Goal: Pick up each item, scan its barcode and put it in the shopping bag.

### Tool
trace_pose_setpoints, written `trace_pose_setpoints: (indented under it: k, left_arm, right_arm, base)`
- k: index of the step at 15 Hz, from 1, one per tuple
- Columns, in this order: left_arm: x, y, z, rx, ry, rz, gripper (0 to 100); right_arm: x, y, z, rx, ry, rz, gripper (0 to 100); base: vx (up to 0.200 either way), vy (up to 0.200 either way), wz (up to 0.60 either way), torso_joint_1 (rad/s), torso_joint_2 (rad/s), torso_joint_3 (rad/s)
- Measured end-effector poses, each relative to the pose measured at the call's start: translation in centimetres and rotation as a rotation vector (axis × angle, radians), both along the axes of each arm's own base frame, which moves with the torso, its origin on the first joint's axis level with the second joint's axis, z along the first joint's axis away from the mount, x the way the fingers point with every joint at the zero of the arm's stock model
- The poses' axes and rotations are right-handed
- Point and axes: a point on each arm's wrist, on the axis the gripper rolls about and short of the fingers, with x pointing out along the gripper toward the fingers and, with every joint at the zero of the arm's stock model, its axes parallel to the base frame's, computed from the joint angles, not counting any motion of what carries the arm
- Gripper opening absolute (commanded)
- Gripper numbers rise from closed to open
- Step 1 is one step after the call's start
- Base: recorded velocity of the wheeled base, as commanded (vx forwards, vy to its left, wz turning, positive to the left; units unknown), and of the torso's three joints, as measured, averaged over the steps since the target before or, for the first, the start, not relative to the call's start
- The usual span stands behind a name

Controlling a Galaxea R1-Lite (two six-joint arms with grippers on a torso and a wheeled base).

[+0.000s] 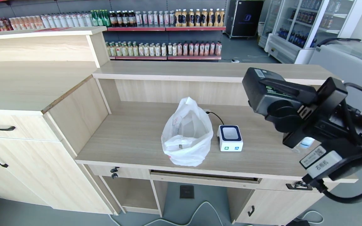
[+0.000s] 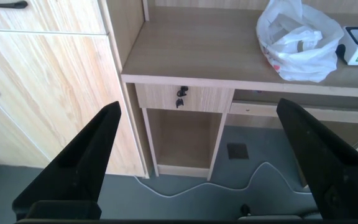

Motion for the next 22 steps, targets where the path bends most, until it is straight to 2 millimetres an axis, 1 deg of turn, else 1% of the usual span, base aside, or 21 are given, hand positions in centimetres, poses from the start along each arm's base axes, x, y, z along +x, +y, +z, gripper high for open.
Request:
trace_pose_setpoints:
  k: [1, 2, 3, 5, 7, 8, 9, 11, 13, 14, 15, 18, 19, 21, 22]
  left_arm:
    - [0.0, 0.0, 0.0, 0.000, 0.000, 0.000, 100]
    - [0.0, 0.0, 0.0, 0.000, 0.000, 0.000, 100]
    - [0.0, 0.0, 0.0, 0.000, 0.000, 0.000, 100]
    - [0.0, 0.0, 0.0, 0.000, 0.000, 0.000, 100]
    - [0.0, 0.0, 0.0, 0.000, 0.000, 0.000, 100]
    - [0.0, 0.0, 0.0, 0.000, 0.000, 0.000, 100]
    - [0.0, 0.0, 0.0, 0.000, 0.000, 0.000, 100]
    - [0.0, 0.0, 0.0, 0.000, 0.000, 0.000, 100]
    - [0.0, 0.0, 0.0, 0.000, 0.000, 0.000, 100]
    - [0.0, 0.0, 0.0, 0.000, 0.000, 0.000, 100]
    - [0.0, 0.0, 0.0, 0.000, 0.000, 0.000, 100]
    - [0.0, 0.0, 0.0, 0.000, 0.000, 0.000, 100]
    - [0.0, 0.0, 0.0, 0.000, 0.000, -0.001, 100]
    - [0.0, 0.0, 0.0, 0.000, 0.000, 0.000, 100]
    - [0.0, 0.0, 0.0, 0.000, 0.000, 0.000, 100]
  right_arm:
    - [0.6, -1.2, -0.4, 0.122, 0.161, -0.082, 0]
    - [1.2, -2.8, -0.8, 0.213, 0.248, -0.174, 0]
    - [1.7, -4.5, -1.1, 0.259, 0.276, -0.254, 0]
    - [2.6, -9.8, -2.5, 0.330, 0.358, -0.464, 0]
    - [2.3, -14.5, -4.2, 0.391, 0.483, -0.610, 0]
    - [1.9, -16.3, -5.1, 0.449, 0.577, -0.645, 0]
    - [1.6, -17.2, -5.6, 0.515, 0.653, -0.654, 0]
    - [1.5, -18.0, -6.1, 0.626, 0.731, -0.649, 0]
    - [1.8, -17.7, -6.3, 0.724, 0.774, -0.660, 0]
    - [2.1, -17.2, -6.4, 0.825, 0.818, -0.660, 0]
    - [2.3, -16.7, -6.4, 0.932, 0.870, -0.624, 0]
    - [3.2, -14.8, -6.5, 1.256, 1.093, -0.429, 0]
    - [3.7, -14.7, -6.8, 1.337, 1.152, -0.402, 0]
    - [5.7, -14.8, -7.0, 1.424, 1.254, -0.416, 0]
    - [7.2, -15.4, -6.8, 1.467, 1.274, -0.421, 0]
  base:
    - [0.000, 0.000, 0.00, 0.000, 0.00, 0.000]
    - [0.000, 0.000, 0.00, 0.000, 0.00, 0.000]
    - [0.000, 0.000, 0.00, 0.000, 0.00, 0.000]
    - [0.000, 0.000, 0.00, 0.000, 0.00, 0.000]
    - [0.000, 0.000, 0.00, 0.000, 0.00, 0.000]
    - [0.000, 0.000, 0.00, 0.000, 0.00, 0.000]
    - [0.000, 0.000, 0.60, -0.002, 0.00, 0.002]
    - [0.000, 0.000, 0.60, 0.002, 0.00, 0.005]
    - [0.000, 0.000, 0.60, 0.002, 0.00, 0.000]
    - [0.000, 0.000, 0.60, 0.007, 0.00, -0.002]
    - [0.000, 0.000, 0.00, 0.000, 0.00, 0.000]
    - [0.000, 0.000, 0.00, 0.000, 0.00, 0.000]
    - [0.000, 0.000, 0.00, 0.000, 0.00, 0.000]
    - [0.000, 0.000, 0.00, 0.000, 0.00, 0.000]
    - [0.000, 0.000, 0.00, 0.000, 0.00, 0.000]
